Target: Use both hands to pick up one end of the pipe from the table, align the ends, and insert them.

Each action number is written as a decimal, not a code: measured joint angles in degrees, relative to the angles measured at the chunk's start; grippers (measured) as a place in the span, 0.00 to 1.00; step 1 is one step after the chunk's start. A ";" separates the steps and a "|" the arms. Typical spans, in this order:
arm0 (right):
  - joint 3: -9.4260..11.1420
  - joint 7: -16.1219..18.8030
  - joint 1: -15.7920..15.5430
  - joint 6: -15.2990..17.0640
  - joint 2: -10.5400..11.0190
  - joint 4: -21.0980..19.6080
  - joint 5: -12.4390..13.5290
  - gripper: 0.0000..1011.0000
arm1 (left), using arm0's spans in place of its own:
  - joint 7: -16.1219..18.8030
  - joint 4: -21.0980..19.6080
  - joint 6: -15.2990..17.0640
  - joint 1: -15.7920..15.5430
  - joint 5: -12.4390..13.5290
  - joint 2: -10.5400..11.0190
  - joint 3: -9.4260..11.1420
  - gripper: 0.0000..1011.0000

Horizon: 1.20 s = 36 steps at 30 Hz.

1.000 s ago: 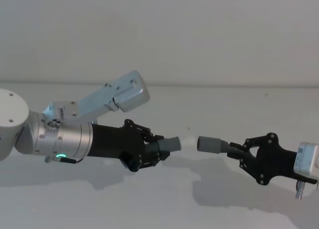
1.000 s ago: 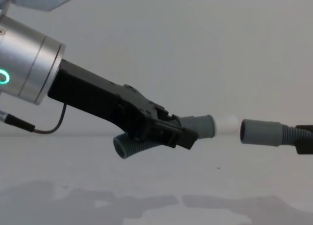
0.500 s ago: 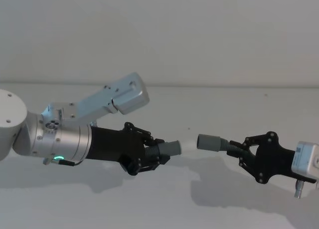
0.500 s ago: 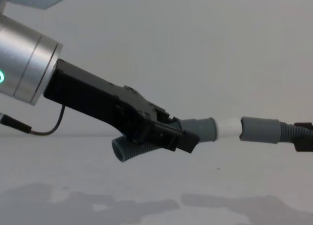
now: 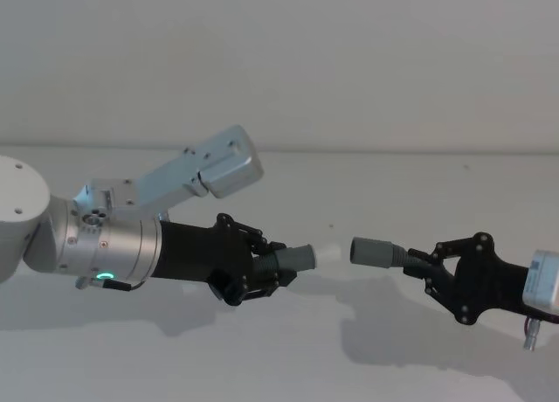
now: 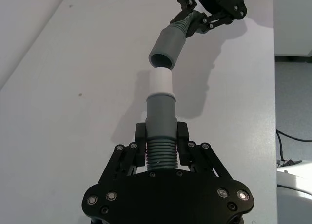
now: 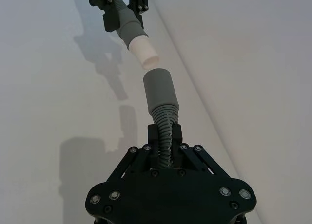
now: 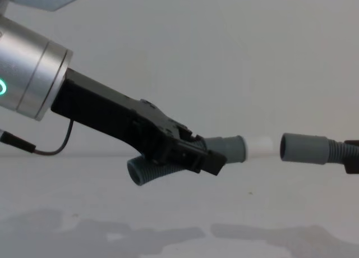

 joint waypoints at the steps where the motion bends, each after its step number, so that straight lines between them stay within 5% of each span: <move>1: 0.01 0.01 -0.01 -0.04 0.07 0.01 0.08 0.12 | 0.03 0.04 0.04 -0.07 -0.02 -0.03 0.08 0.34; 36: -1.09 0.41 -0.71 -0.10 2.85 -0.82 2.48 0.12 | 0.63 0.74 0.70 -1.76 -1.10 -0.72 2.81 0.34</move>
